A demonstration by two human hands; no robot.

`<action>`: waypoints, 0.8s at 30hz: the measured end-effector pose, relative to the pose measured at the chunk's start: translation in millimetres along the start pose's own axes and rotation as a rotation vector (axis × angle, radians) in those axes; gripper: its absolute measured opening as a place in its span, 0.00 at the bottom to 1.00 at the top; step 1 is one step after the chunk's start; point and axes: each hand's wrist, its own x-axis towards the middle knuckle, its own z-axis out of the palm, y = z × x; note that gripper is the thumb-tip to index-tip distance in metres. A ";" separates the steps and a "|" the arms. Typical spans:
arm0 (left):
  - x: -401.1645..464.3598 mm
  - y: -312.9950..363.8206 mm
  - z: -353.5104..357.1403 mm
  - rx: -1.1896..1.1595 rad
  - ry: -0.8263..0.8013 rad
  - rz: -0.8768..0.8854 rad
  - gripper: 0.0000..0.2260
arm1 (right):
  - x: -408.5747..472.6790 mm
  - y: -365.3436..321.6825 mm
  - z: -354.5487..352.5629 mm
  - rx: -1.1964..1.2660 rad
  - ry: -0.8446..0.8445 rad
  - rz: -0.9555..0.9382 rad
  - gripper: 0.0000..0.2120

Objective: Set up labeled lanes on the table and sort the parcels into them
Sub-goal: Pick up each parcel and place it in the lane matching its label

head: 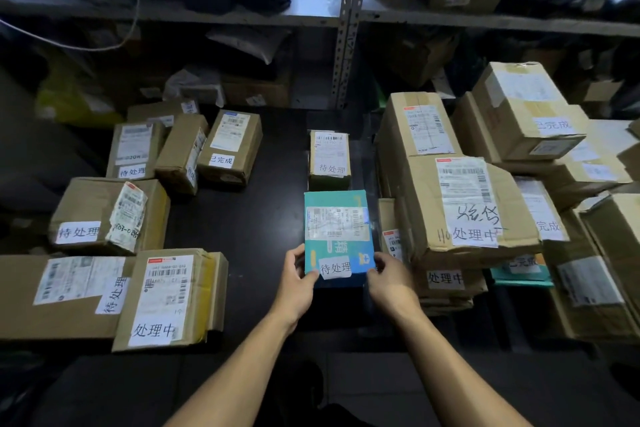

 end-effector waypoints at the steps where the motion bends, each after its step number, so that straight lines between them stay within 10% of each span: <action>1: -0.1 0.7 -0.5 0.013 0.001 0.000 0.21 | 1.0 -1.8 -0.6 -0.012 0.001 0.016 0.17; 9: 1.6 6.6 -8.8 0.079 -0.020 -0.001 0.25 | -4.3 -6.0 -1.9 -0.040 0.052 0.004 0.14; 13: -1.3 25.2 -20.3 0.112 0.052 0.060 0.25 | -29.3 -22.9 7.7 -0.121 0.173 -0.297 0.18; 24: -36.1 67.1 -142.2 0.216 0.391 0.301 0.15 | -73.6 -105.2 104.9 -0.033 -0.213 -0.625 0.20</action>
